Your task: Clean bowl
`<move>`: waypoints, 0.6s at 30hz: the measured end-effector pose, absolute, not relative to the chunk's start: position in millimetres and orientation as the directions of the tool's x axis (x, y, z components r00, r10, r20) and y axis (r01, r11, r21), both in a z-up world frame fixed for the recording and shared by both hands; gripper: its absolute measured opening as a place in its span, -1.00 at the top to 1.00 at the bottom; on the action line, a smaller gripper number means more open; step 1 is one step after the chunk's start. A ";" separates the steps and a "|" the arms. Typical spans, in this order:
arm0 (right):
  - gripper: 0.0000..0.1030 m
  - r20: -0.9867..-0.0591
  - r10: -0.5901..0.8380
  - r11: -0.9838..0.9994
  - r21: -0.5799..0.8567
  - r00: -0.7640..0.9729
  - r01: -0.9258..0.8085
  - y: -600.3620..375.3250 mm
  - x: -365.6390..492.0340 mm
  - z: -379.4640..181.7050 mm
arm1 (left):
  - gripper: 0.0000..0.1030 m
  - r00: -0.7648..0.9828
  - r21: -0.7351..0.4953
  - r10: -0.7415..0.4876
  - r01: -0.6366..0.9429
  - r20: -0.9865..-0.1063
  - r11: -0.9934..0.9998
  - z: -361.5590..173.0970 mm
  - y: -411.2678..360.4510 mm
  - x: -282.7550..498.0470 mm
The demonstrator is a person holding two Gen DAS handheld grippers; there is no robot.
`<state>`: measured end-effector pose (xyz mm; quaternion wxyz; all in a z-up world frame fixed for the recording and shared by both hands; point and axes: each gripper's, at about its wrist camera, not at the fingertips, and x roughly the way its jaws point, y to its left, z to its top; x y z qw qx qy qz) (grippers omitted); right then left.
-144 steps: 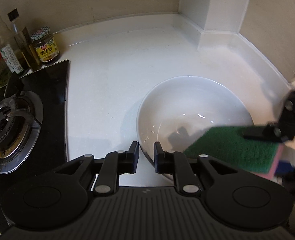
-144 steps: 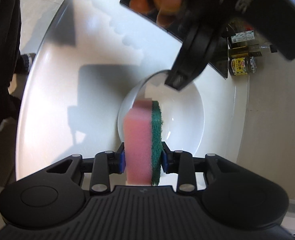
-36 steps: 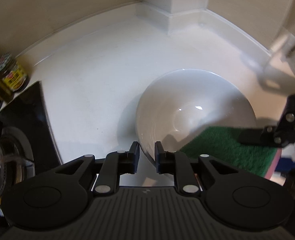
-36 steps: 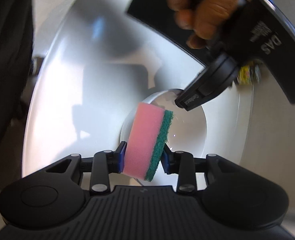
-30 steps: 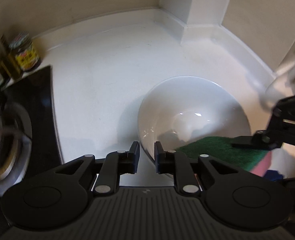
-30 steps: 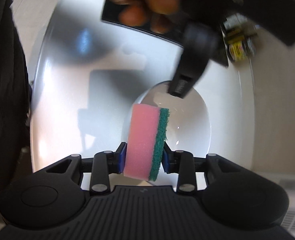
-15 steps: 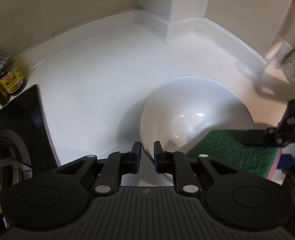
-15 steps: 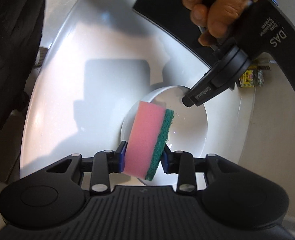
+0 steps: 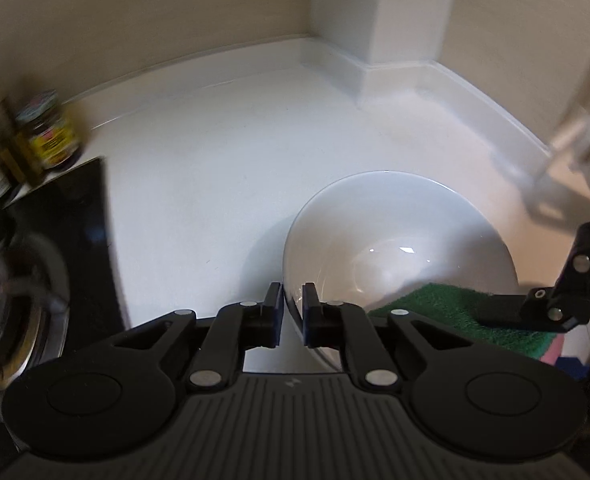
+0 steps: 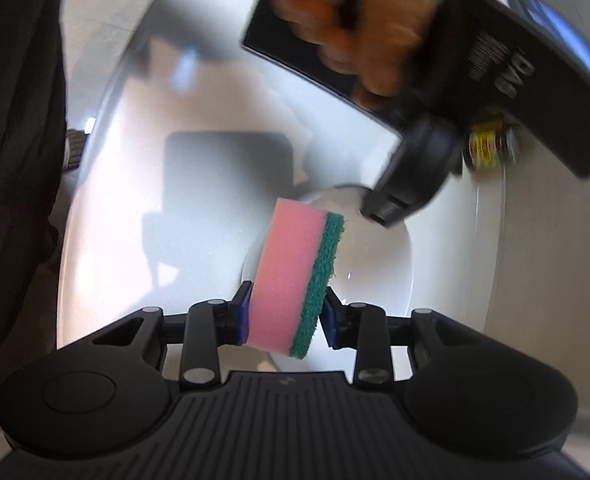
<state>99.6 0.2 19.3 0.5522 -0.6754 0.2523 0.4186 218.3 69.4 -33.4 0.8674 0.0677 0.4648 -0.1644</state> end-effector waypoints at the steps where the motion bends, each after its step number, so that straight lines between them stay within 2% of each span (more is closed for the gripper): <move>1: 0.42 -0.842 0.121 -0.295 -0.536 0.526 -0.791 -5.7 98.3 19.8 | 0.80 0.507 -0.033 -0.227 0.364 -0.832 0.931 -33.1 69.1 220.4; 4: 0.44 -0.818 0.069 -0.365 -0.553 0.570 -0.749 -21.4 95.2 20.7 | 0.80 0.499 -0.031 -0.227 0.370 -0.837 0.928 -33.0 68.1 224.5; 12: 0.42 -0.804 0.086 -0.191 -0.593 0.589 -0.782 -20.1 104.0 8.5 | 0.78 0.534 -0.071 -0.156 0.176 -0.831 0.982 -33.7 67.0 197.0; 18: 0.42 -0.824 0.077 -0.228 -0.562 0.561 -0.795 -13.0 106.9 12.0 | 0.83 0.554 -0.018 -0.123 0.190 -0.824 0.982 -33.1 64.0 199.4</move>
